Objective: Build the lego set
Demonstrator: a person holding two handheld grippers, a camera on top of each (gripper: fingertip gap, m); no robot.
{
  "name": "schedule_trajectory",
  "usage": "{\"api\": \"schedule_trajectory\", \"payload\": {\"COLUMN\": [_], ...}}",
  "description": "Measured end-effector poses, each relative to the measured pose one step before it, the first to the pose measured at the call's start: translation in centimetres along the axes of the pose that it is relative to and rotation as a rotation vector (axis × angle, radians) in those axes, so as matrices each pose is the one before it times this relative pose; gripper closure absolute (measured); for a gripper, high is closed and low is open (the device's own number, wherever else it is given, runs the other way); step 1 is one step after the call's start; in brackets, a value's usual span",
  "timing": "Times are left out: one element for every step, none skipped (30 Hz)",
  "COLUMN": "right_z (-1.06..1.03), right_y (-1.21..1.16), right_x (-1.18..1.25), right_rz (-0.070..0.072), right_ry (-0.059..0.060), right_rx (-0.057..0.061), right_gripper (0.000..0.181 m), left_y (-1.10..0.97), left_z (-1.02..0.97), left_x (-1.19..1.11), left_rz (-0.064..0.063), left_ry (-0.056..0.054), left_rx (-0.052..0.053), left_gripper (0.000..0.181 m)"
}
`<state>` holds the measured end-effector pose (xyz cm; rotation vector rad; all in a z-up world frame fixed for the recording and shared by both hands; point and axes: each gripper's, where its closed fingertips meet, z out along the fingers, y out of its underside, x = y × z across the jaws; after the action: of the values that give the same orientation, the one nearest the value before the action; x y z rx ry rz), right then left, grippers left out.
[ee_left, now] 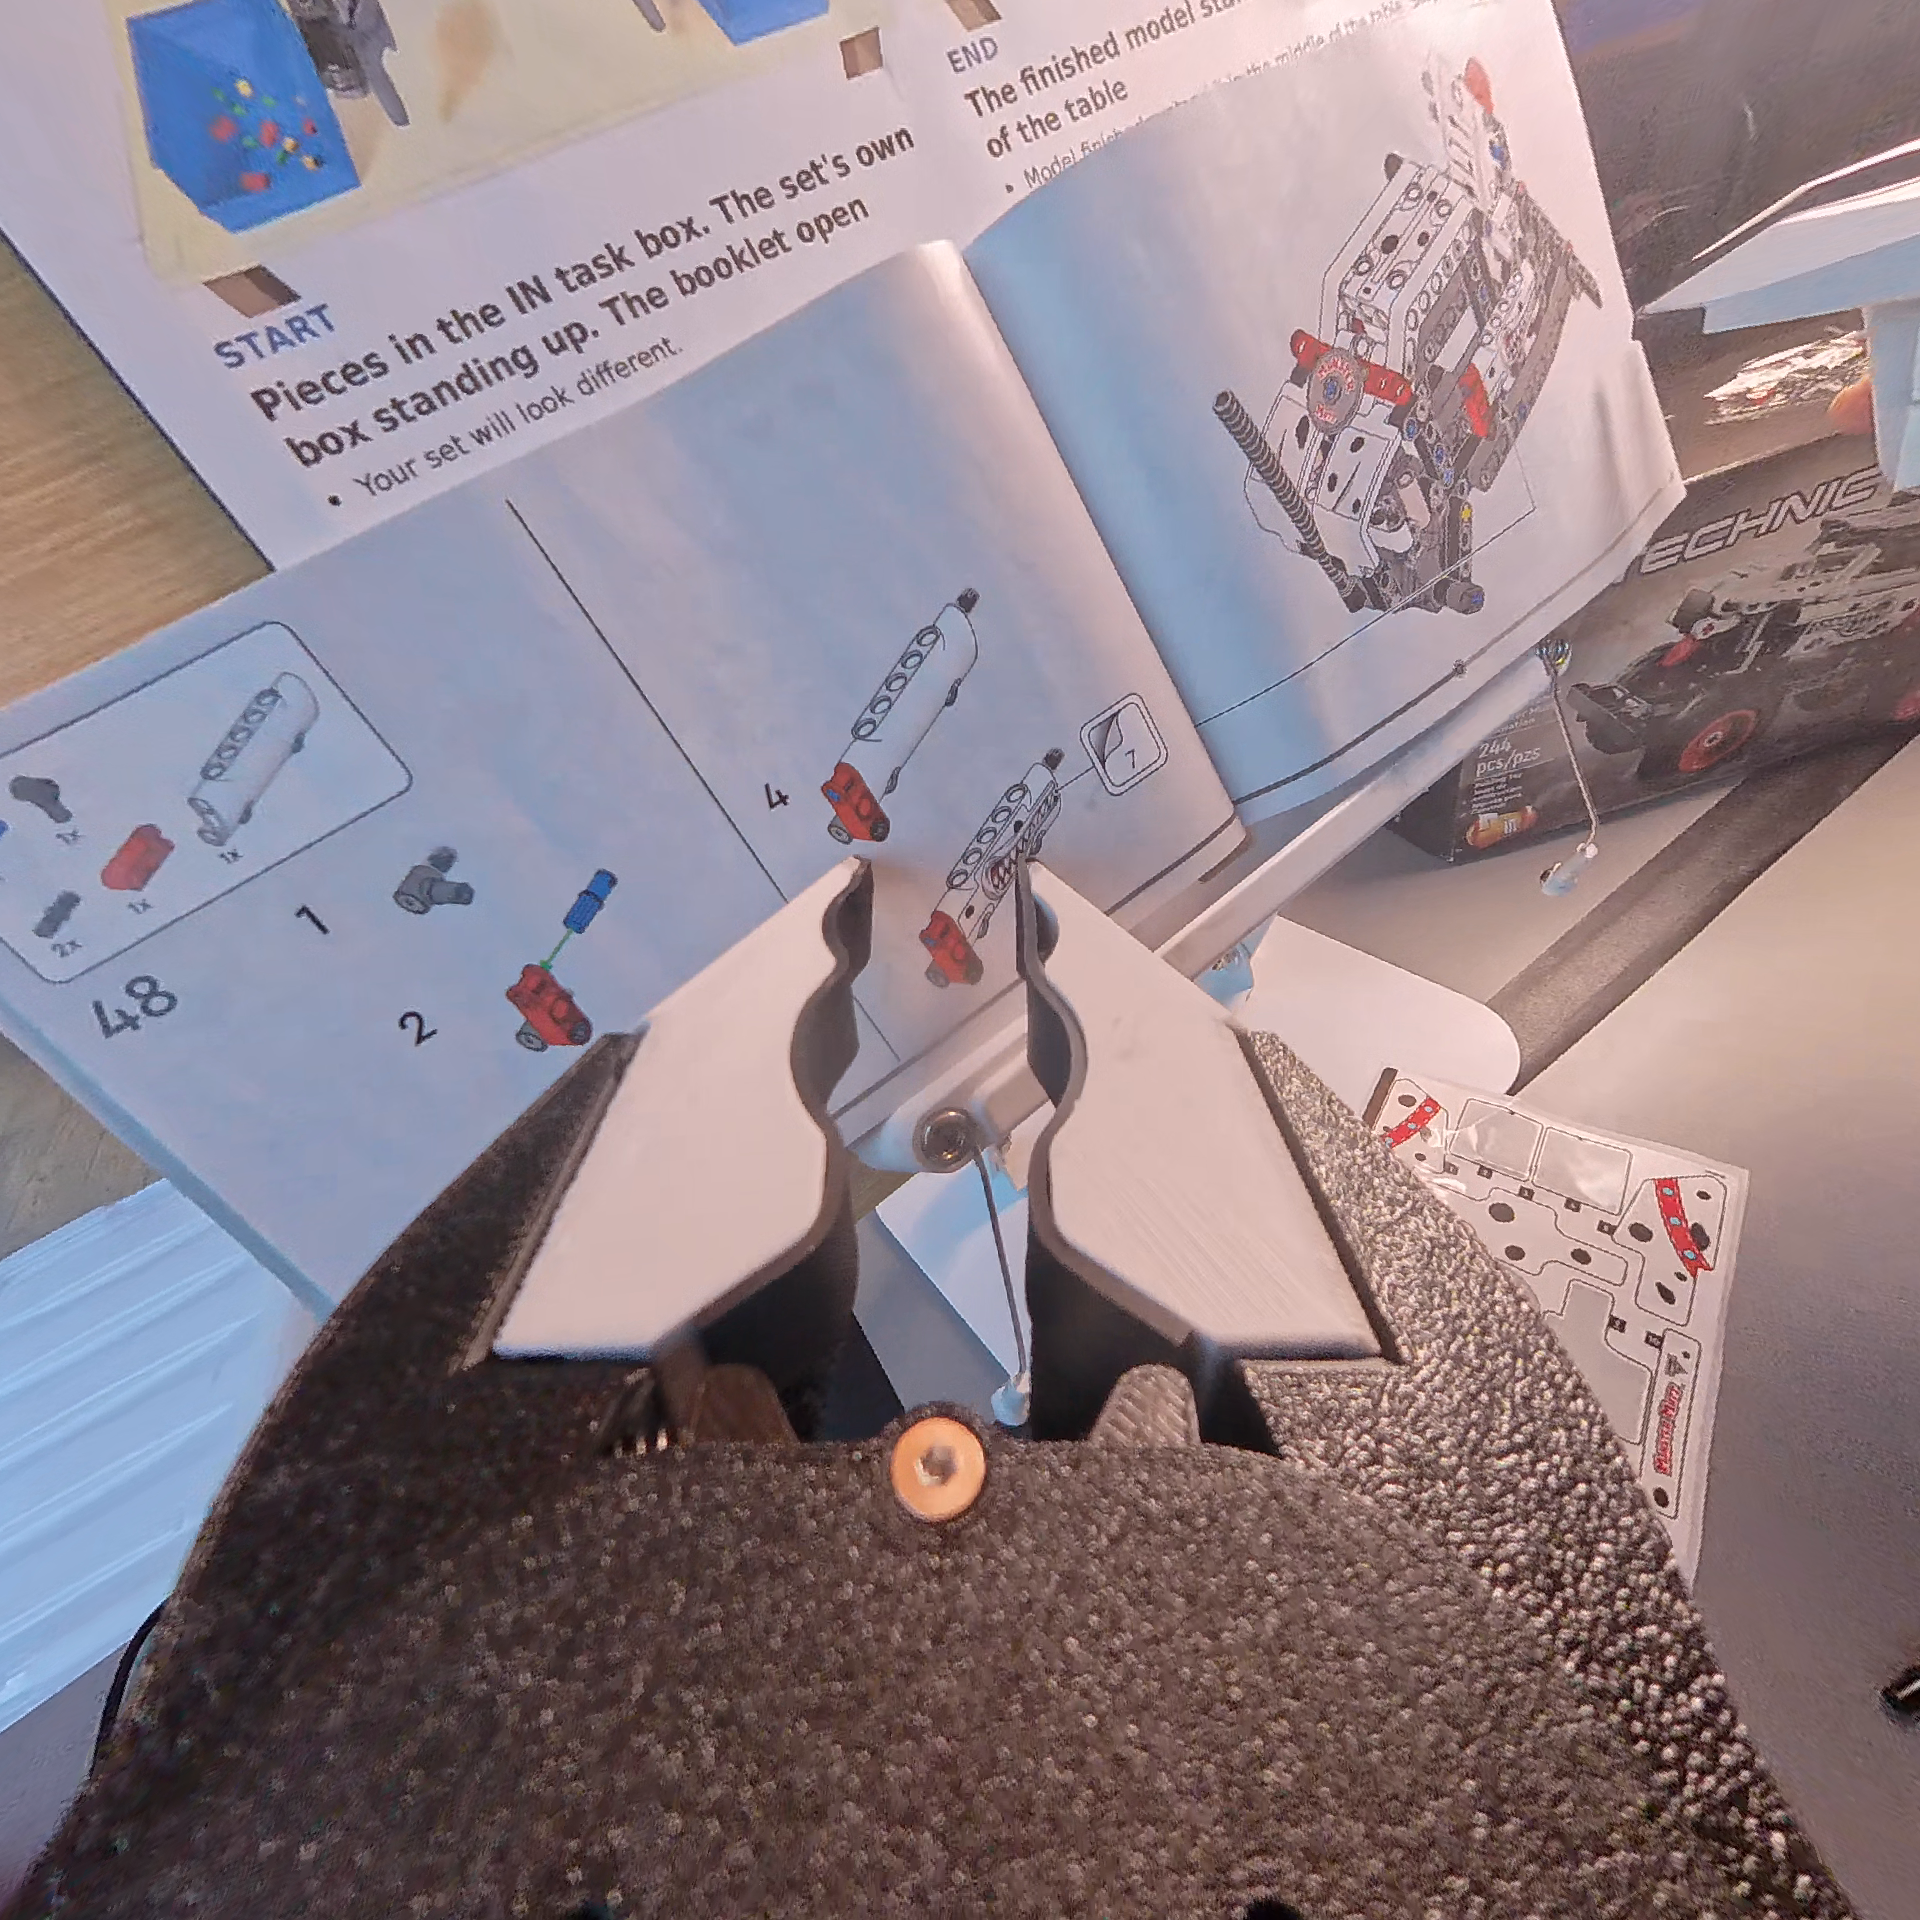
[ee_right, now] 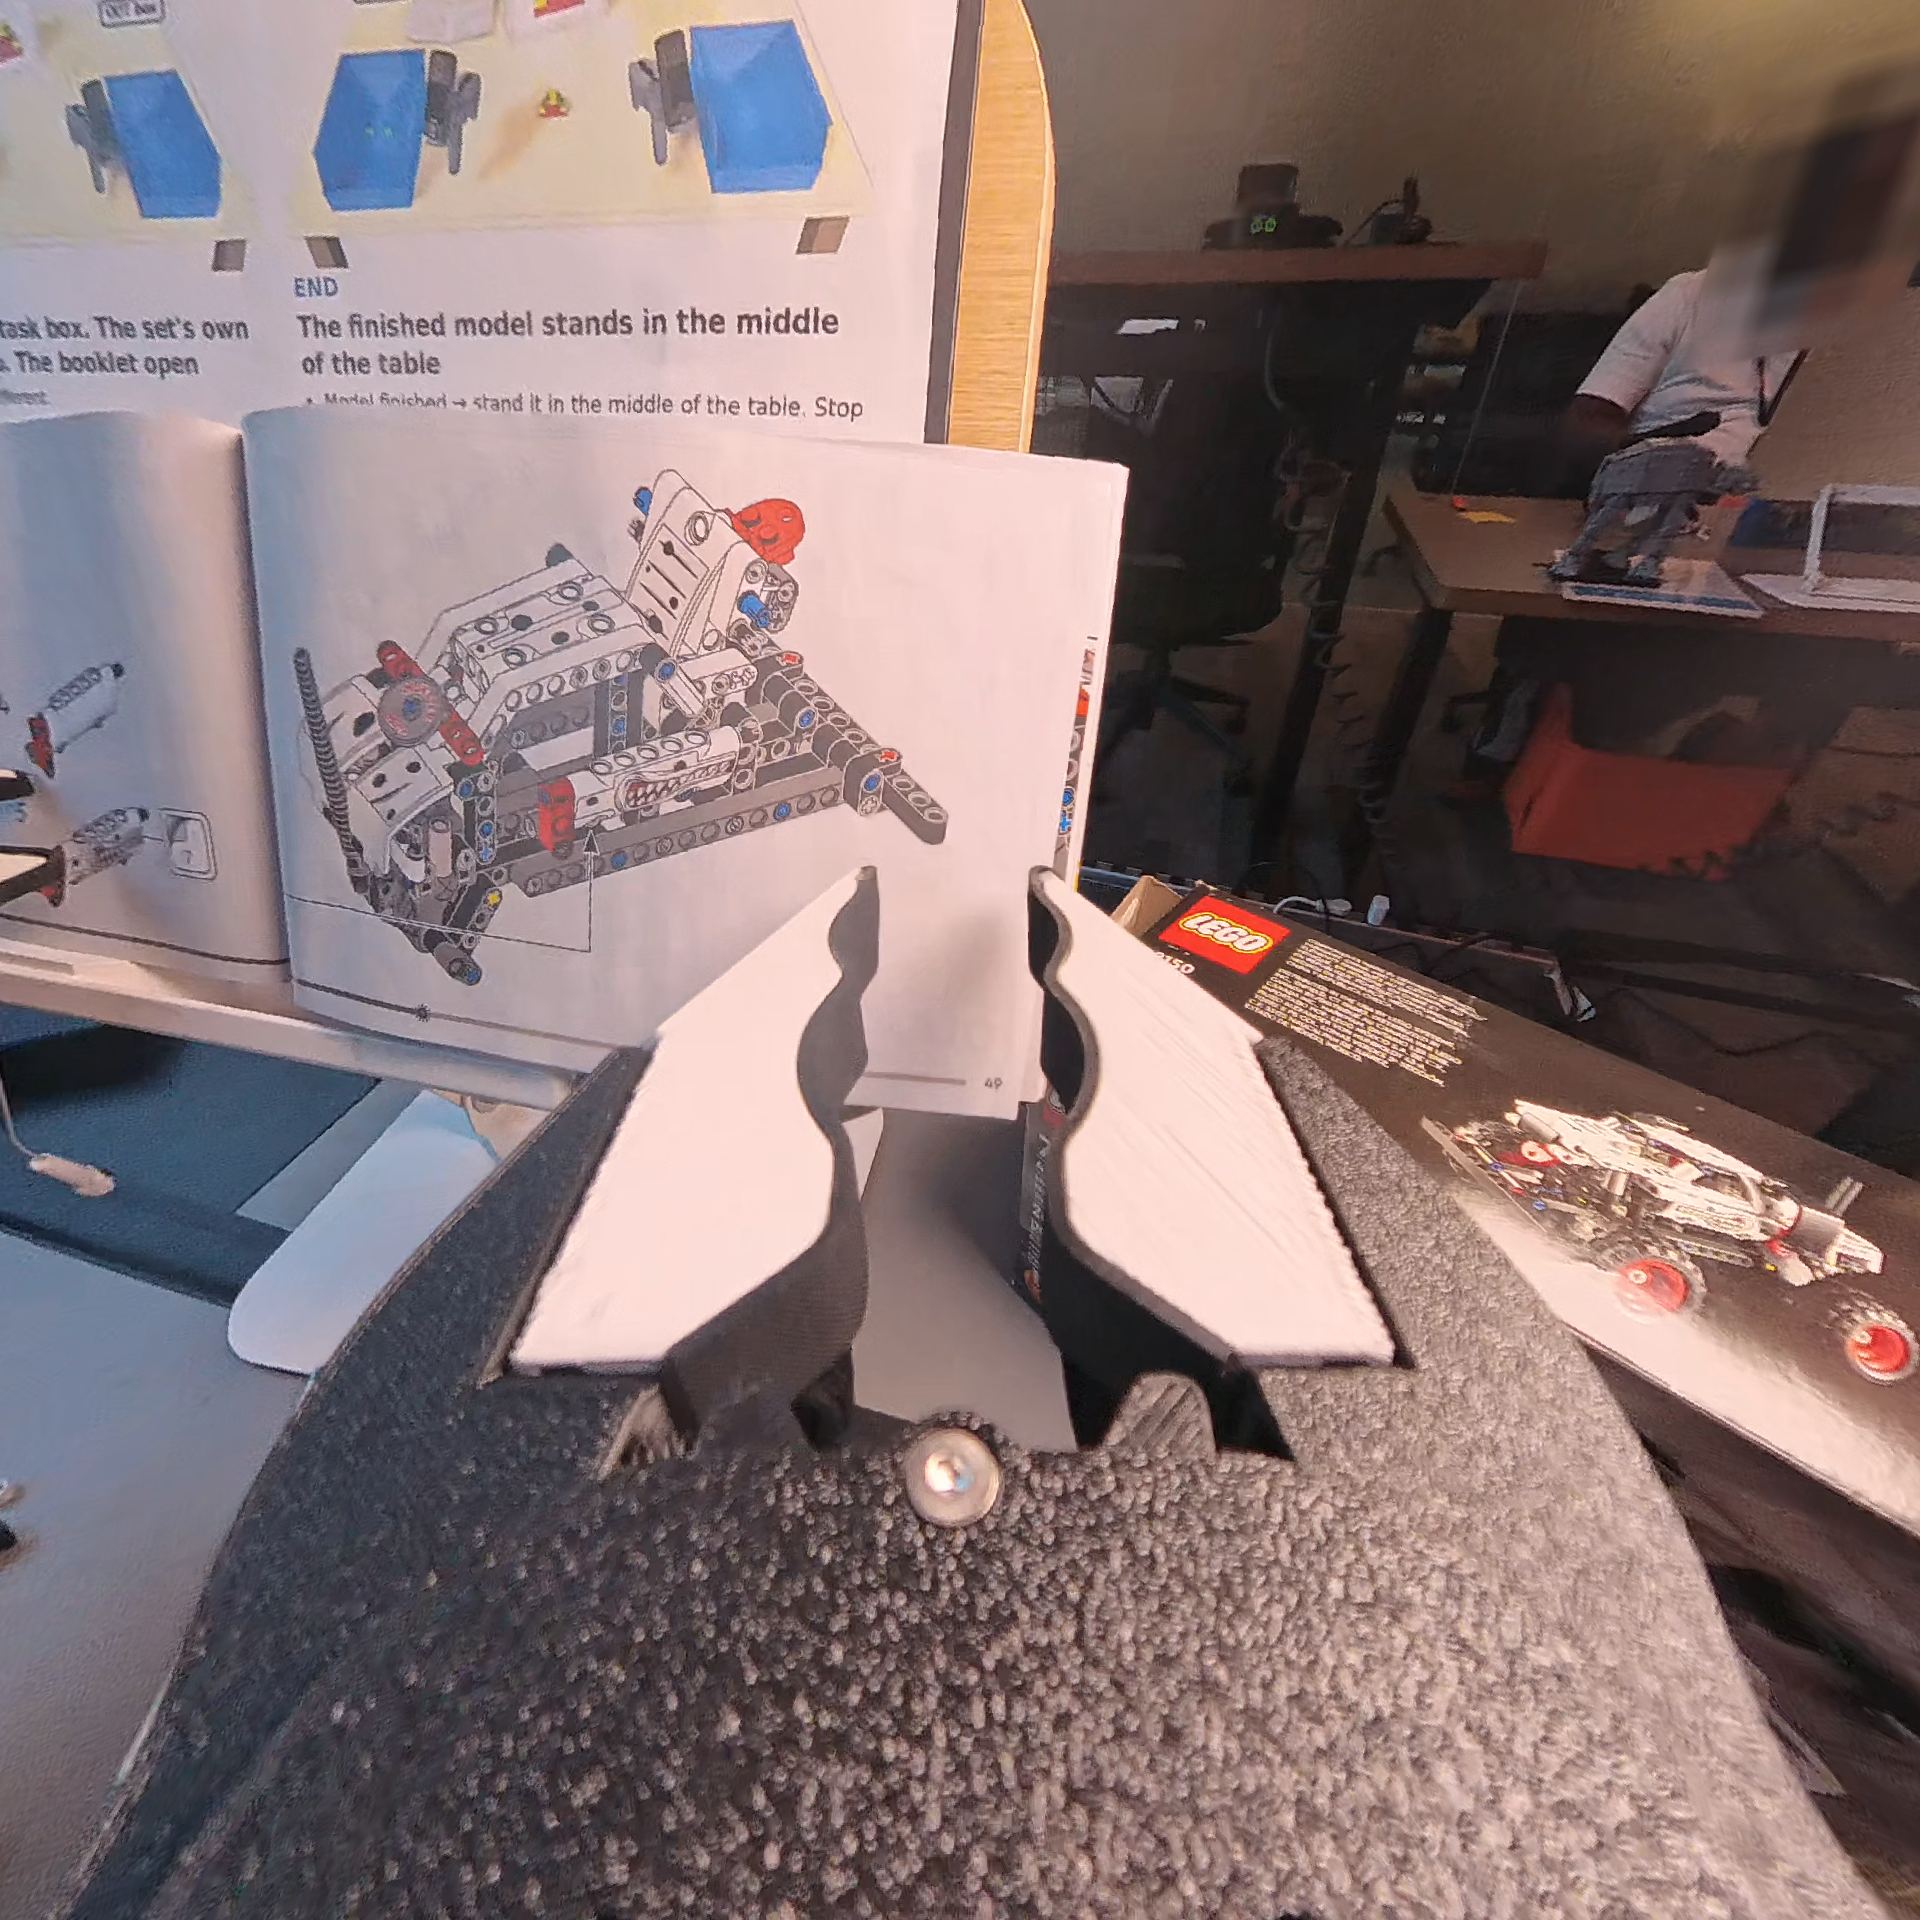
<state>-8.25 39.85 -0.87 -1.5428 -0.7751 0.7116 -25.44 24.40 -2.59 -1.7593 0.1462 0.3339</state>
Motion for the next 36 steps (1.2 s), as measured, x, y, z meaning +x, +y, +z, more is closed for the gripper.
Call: {"api": "schedule_trajectory", "payload": {"right_z": [0.057,0.032,-0.016,-0.036,-0.039,-0.021,-0.006,-0.012,-0.03,-0.03,-0.037,-0.039,-0.03,-0.043,-0.047,-0.054,-0.054,-0.037,-0.046,-0.037,-0.019,-0.006,-0.007,0.014,0.027,0.036,0.048,0.045,0.043,0.043,0.037,0.058,0.066,0.084,0.101,0.113], "right_y": [0.163,0.111,0.031,-0.007,-0.008,0.025,0.012,0.007,-0.004,0.007,-0.016,-0.013,0.005,-0.007,-0.033,-0.028,-0.012,-0.026,-0.015,-0.001,0.022,0.035,0.037,0.027,0.037,0.014,0.002,0.006,-0.022,-0.038,-0.047,-0.018,0.024,0.049,0.074,0.051], "right_x": [0.145,0.051,0.025,0.032,0.031,0.01,0.008,0.046,0.055,0.051,0.055,0.021,-0.03,-0.046,-0.082,-0.122,-0.106,-0.101,-0.167,-0.193,-0.178,-0.197,-0.156,-0.157,-0.168,-0.169,-0.165,-0.176,-0.182,-0.165,-0.137,-0.1,-0.053,-0.025,0.015,-0.039], "right_rz": [-0.008,-0.0044,0.001,0.0028,0.0015,0.0002,-0.0002,-0.0027,-0.0059,-0.0069,-0.0066,-0.0073,-0.0075,-0.0073,-0.0075,-0.0078,-0.0083,-0.0101,-0.0108,-0.0103,-0.0107,-0.0118,-0.012,-0.0125,-0.0117,-0.0098,-0.0083,-0.008,-0.0071,-0.0059,-0.0059,-0.0049,-0.0042,-0.003,-0.0019,-0.0017], "right_ry": [-0.0051,-0.0095,-0.0094,-0.0071,-0.0064,-0.0073,-0.0069,-0.0038,-0.0014,-0.0002,0.001,0.0004,-0.0015,-0.0018,-0.0036,-0.0054,-0.0041,-0.0033,-0.0064,-0.0072,-0.0053,-0.0048,-0.0013,-0.0006,-0.0012,-0.001,-0.0004,-0.001,-0.0024,-0.001,-0.001,0.0009,0.0031,0.0046,0.0075,0.0039], "right_rx": [-0.0076,-0.0049,-0.0014,0.0008,-0.0007,-0.0018,-0.0017,-0.002,-0.0017,-0.0026,-0.0008,-0.0002,-0.0017,-0.0008,0.0013,0.0016,0.0003,0.001,0.0016,0.0003,-0.0011,-0.0018,-0.0015,-0.0021,-0.0024,-0.0016,-0.0017,-0.0021,-0.0006,0.0006,0.0009,0.0002,-0.0021,-0.0041,-0.0046,-0.0038], "right_gripper": [0.156,0.16,0.164,0.165,0.166,0.167,0.167,0.167,0.167,0.167,0.167,0.167,0.167,0.167,0.167,0.167,0.166,0.166,0.165,0.164,0.163,0.162,0.161,0.159,0.157,0.155,0.151,0.148,0.146,0.144,0.141,0.138,0.134,0.129,0.122,0.117], "left_y": [0.07,0.072,0.063,0.055,0.035,0.032,0.026,0.012,0.008,0.0,0.009,0.0,0.004,0.005,0.003,0.012,0.008,0.001,0.021,0.029,0.011,0.021,0.011,0.011,-0.001,0.003,-0.005,0.006,0.008,0.01,0.002,0.003,0.007,0.002,-0.002,0.006], "left_z": [-0.018,-0.012,-0.011,-0.013,-0.009,-0.005,0.003,0.0,-0.007,0.002,0.008,0.008,0.001,0.007,-0.001,0.003,0.011,-0.004,0.016,0.004,0.012,0.002,0.012,0.001,0.006,0.007,0.001,0.002,0.012,0.0,-0.003,0.0,0.005,0.008,-0.003,0.012], "left_x": [-0.029,-0.041,-0.043,-0.026,-0.014,-0.002,-0.008,0.001,0.008,-0.002,-0.001,0.0,-0.001,-0.019,-0.015,-0.043,-0.051,-0.082,-0.088,-0.099,-0.093,-0.091,-0.081,-0.063,-0.021,-0.011,0.003,0.002,0.017,-0.004,0.003,0.006,-0.004,0.0,0.001,-0.006], "left_rz": [0.0039,0.005,0.0039,0.0016,0.0004,0.0012,0.0027,0.0026,0.0019,0.0018,0.0013,0.0004,-0.0001,-0.0004,-0.0008,-0.0009,0.0002,0.0022,0.0037,0.0039,0.0037,0.0038,0.0043,0.0042,0.0021,0.001,0.0016,0.0022,0.0024,0.0028,0.0025,0.0014,0.0008,0.0008,0.0007,0.0002], "left_ry": [-0.0009,-0.0015,-0.0013,-0.0005,0.0,-0.0002,-0.0011,-0.0009,-0.0007,-0.0007,-0.0004,0.0001,0.0005,0.0004,0.0006,0.0006,-0.0002,-0.0018,-0.0021,-0.0027,-0.0029,-0.0035,-0.0033,-0.0027,-0.0012,-0.0004,-0.001,-0.0011,-0.0009,-0.0012,-0.0006,-0.0002,0.0,0.0004,-0.0003,-0.0007], "left_rx": [-0.0022,-0.0017,-0.0015,-0.0005,0.0003,-0.0001,-0.0011,-0.001,-0.0005,-0.0006,-0.0004,-0.0002,-0.0001,0.0003,0.0006,0.0006,0.0005,0.0003,-0.0002,-0.0006,-0.0003,-0.0004,-0.0001,-0.0002,-0.0003,-0.0004,-0.0005,-0.0006,-0.0005,-0.0009,-0.001,-0.0008,-0.0007,-0.0003,-0.0001,0.0], "left_gripper": [0.154,0.155,0.155,0.155,0.155,0.155,0.155,0.155,0.155,0.155,0.155,0.155,0.155,0.155,0.155,0.156,0.157,0.158,0.159,0.16,0.161,0.162,0.163,0.164,0.165,0.165,0.165,0.165,0.165,0.164,0.164,0.164,0.164,0.164,0.164,0.164]}}
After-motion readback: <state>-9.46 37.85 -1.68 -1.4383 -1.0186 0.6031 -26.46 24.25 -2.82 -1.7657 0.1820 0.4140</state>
